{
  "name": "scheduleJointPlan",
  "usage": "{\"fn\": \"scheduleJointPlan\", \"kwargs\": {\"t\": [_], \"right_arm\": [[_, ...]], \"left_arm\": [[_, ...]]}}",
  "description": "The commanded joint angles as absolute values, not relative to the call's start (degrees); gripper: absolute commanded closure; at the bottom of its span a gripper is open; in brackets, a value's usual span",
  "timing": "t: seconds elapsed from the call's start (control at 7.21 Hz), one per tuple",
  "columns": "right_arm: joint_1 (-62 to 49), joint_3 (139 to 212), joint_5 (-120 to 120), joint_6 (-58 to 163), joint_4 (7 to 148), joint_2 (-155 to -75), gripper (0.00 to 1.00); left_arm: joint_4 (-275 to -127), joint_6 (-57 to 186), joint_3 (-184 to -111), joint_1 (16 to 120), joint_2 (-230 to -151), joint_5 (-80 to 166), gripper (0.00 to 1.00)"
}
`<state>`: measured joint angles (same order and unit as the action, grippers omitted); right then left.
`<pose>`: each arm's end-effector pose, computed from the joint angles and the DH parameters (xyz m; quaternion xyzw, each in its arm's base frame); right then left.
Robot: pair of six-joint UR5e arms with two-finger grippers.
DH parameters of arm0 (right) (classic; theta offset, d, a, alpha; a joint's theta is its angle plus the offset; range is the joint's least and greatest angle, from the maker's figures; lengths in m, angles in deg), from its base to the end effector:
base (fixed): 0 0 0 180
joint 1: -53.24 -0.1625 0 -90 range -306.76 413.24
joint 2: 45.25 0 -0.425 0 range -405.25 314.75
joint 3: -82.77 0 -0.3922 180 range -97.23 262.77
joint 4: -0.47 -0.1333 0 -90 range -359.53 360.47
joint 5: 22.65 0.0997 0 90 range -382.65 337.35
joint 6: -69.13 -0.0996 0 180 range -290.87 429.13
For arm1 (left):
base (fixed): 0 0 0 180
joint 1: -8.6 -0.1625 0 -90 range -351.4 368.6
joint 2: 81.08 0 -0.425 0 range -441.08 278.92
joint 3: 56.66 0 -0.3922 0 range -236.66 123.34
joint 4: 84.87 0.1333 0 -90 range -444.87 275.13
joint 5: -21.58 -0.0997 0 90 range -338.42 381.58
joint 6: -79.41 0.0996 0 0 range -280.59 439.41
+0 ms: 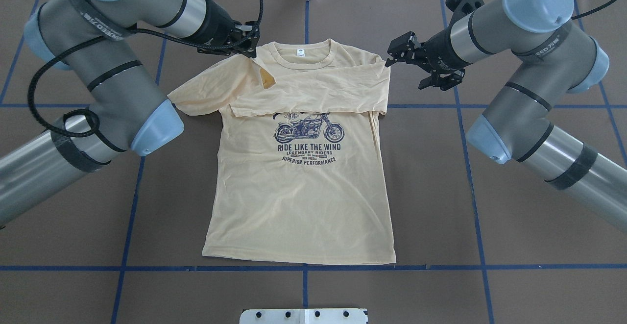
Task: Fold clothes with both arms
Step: 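Fold the held sleeve across the shirt front with the left gripper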
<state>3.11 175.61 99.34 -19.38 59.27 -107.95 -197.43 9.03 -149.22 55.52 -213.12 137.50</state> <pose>-0.3587 -0.5551 0.2963 0.0001 -0.5446 0.2124 0.8113 0.4024 -0.5617 0.1456 0.1395 0.5532 -0.0711 0.8182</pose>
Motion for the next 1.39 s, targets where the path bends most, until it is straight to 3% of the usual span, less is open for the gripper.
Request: {"fn": "scheduleJointPlan", "kwargs": {"t": [0.0, 0.42, 0.83, 1.25], "right_arm": [[3.1, 175.6, 99.3, -19.4, 59.3, -107.9, 0.01], [3.1, 175.7, 99.3, -19.4, 59.2, -107.7, 0.01], [2.8, 175.7, 99.3, -19.4, 59.2, -107.8, 0.01], [1.2, 175.8, 99.9, -19.4, 59.2, -108.4, 0.01]], "left_arm": [[-199.9, 8.5, -143.1, 52.8, -218.8, 133.2, 1.0], [-210.3, 8.2, -126.1, 49.2, -227.0, 125.3, 1.0], [-217.4, 8.5, -114.5, 47.4, -232.2, 123.4, 1.0], [-218.7, 8.9, -112.0, 44.8, -234.9, 121.2, 1.0]]}}
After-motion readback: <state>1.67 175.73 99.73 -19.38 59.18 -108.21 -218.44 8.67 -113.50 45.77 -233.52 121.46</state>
